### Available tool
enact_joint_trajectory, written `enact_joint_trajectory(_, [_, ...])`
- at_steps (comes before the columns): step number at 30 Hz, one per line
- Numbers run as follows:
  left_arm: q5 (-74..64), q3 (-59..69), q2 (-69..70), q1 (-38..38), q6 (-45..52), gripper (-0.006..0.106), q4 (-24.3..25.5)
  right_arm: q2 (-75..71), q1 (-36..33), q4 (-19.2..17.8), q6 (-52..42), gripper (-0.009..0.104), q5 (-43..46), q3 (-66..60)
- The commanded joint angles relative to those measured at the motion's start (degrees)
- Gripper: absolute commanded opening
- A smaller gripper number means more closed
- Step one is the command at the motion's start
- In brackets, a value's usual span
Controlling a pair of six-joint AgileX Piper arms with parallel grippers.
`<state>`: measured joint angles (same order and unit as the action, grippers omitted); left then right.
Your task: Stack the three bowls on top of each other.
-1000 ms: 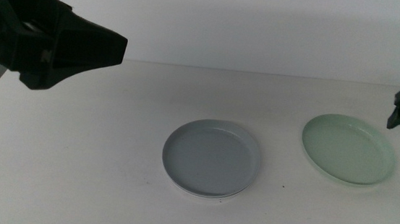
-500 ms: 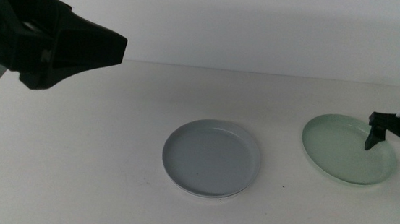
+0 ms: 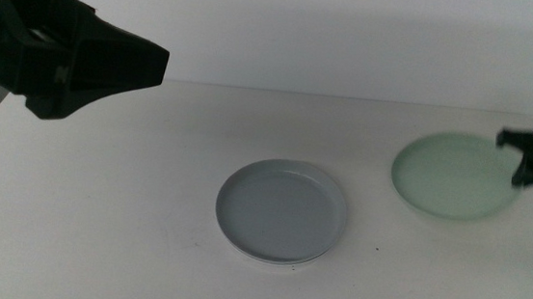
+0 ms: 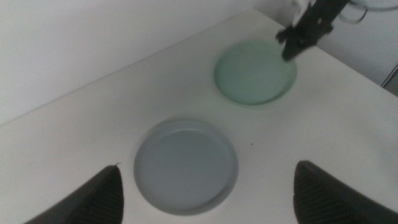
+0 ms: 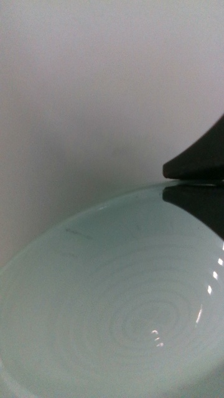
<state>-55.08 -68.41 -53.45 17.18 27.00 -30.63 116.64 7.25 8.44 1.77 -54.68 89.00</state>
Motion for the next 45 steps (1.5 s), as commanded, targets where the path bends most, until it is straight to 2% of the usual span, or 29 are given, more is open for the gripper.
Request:
enact_joint_trajectory(1, [0.5,0.3,0.1,0.0,-0.3,0.094,-0.3,-5.2,-2.5,-0.1,1.5,-0.001,-0.2,0.9])
enact_joint_trajectory(8, [0.5,0.3,0.1,0.0,-0.3,0.094,-0.3,-8.4,-16.6,5.1,3.0,-0.001,0.2,1.0])
enact_joint_trajectory(15, [0.5,0.3,0.1,0.0,-0.3,0.094,-0.3,-5.0,-27.7,5.2,6.6,-0.001,5.0,0.8])
enact_joint_trajectory(34, [0.6,0.3,0.1,0.0,-0.3,0.094,-0.3,0.8,-30.4,6.8,7.2,0.001,3.9,0.6])
enact_joint_trajectory(35, [0.6,0.3,0.1,0.0,-0.3,0.094,-0.3,0.7,-30.4,6.8,6.3,0.022,3.3,0.7])
enact_joint_trajectory(36, [0.6,0.3,0.1,0.0,-0.3,0.094,-0.3,0.7,-30.4,6.9,6.1,0.029,3.1,0.7])
enact_joint_trajectory(37, [0.6,0.3,0.1,0.0,-0.3,0.094,-0.3,-1.0,-30.2,6.3,3.9,0.071,2.1,0.7])
enact_joint_trajectory(38, [0.6,0.3,0.1,0.0,-0.3,0.094,-0.3,-2.1,-30.0,5.6,2.6,0.079,2.1,0.7])
enact_joint_trajectory(41, [0.6,0.3,0.1,0.0,-0.3,0.094,-0.3,-7.5,-28.4,2.2,2.9,0.093,2.0,0.7])
enact_joint_trajectory(45, [0.6,0.3,0.1,0.0,-0.3,0.094,-0.3,-19.1,-24.7,-3.2,2.5,0.093,2.0,0.6])
